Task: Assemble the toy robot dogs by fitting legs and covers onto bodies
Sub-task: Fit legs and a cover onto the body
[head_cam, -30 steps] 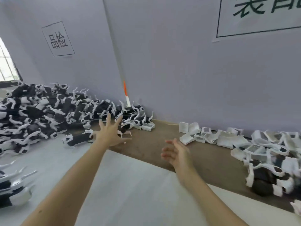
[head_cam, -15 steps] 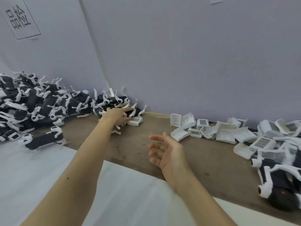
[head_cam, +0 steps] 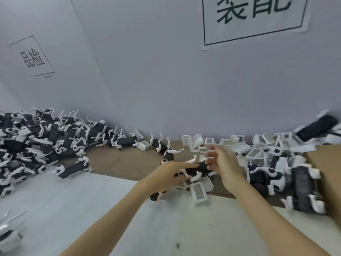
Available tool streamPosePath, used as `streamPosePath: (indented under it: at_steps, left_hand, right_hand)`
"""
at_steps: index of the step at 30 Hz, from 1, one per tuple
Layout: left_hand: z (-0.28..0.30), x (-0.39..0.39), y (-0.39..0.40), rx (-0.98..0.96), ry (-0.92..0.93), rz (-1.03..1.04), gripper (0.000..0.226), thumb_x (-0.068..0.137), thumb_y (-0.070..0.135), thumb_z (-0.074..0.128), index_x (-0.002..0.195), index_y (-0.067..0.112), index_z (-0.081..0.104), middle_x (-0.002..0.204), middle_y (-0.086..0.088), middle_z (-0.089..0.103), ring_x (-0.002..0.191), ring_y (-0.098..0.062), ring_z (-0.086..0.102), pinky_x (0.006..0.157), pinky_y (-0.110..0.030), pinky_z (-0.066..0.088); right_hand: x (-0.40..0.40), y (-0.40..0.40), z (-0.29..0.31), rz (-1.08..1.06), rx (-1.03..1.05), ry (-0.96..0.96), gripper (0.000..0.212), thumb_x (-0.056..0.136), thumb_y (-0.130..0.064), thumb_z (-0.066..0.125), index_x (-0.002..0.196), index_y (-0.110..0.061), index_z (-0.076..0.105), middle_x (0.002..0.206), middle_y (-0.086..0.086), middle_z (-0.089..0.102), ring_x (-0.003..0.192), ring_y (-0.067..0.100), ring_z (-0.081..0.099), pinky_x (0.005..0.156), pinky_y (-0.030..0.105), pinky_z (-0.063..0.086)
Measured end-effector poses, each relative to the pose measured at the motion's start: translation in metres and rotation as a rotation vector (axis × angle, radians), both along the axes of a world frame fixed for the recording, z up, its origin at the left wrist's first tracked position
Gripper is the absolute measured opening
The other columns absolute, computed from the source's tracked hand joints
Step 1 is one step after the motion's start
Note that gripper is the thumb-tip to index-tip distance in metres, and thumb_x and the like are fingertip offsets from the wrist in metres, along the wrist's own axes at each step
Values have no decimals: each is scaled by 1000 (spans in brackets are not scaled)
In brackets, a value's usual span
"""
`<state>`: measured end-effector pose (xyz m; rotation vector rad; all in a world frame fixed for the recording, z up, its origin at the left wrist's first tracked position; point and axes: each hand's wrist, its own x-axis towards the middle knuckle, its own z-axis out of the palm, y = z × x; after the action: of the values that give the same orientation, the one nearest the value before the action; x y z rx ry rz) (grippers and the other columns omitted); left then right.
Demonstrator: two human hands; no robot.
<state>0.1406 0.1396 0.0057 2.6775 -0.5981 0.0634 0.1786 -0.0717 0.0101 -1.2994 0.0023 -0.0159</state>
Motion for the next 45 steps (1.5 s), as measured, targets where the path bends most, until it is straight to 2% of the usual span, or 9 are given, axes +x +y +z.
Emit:
streamPosePath:
  at_steps: [4,9,14,19,24,29,35,39,45]
  left_hand:
    - [-4,-32,-75,95,-115,-60,70,97,20,67,156,50,45,132,4,67,121,-20,58,92,-39,53]
    - [10,-74,-97,226,-324,-38,71,96,47,69,156,59,35,144,23,53,132,-7,44,80,-31,52]
    - [-18,-119,-94,-50,-280,537,68,90,70,68,147,37,50,140,9,50,130,-25,48,101,-44,41]
    - [-57,-136,-106,-363,-227,609,42,96,38,75,131,20,61,121,-3,57,123,-31,46,100,-38,42]
    - [-54,-136,-105,-377,-333,606,36,94,28,80,124,13,67,113,-1,58,114,-29,46,90,-29,36]
    - [-37,-151,-117,-338,-624,411,37,91,31,83,122,17,68,111,7,58,104,-19,48,86,-23,38]
    - [-30,-170,-161,-330,-653,52,43,91,31,85,128,15,69,123,5,61,117,-21,55,100,-31,48]
    - [-23,-179,-164,-564,-375,-53,70,90,46,83,151,34,51,154,14,40,150,-13,38,116,-20,37]
    - [-18,-181,-157,-406,-178,-264,95,75,55,93,156,48,44,163,23,36,154,-8,35,121,-30,38]
  right_hand:
    - [-49,-54,-3,-52,-349,-175,28,109,-14,44,102,-17,72,95,7,72,71,20,73,58,32,60]
    - [-113,-114,-12,-61,-425,-288,35,108,-5,47,107,-27,74,111,-6,74,101,10,71,82,32,61]
    - [-163,-139,-27,-22,-350,-245,29,108,-5,46,112,-16,73,112,2,74,104,19,72,77,32,61]
    - [-190,-143,-47,-36,-277,-216,28,108,-4,47,110,-14,73,104,6,76,99,24,74,77,36,62]
    - [-197,-145,-55,-37,-269,-211,28,108,-4,47,109,-15,72,100,9,75,97,27,74,77,36,62]
    - [-205,-150,-42,44,-118,-180,24,108,-17,52,122,-21,72,112,12,74,103,27,74,80,37,62]
    - [-220,-140,-26,168,-133,-165,47,89,-60,71,133,-45,65,117,3,72,104,24,75,82,44,64]
    - [-222,-151,-17,53,-211,-82,28,89,-57,70,105,-34,75,96,16,74,73,29,76,50,37,50]
    - [-215,-183,-12,255,-246,225,58,89,-67,65,117,-17,73,96,25,76,62,26,66,49,28,40]
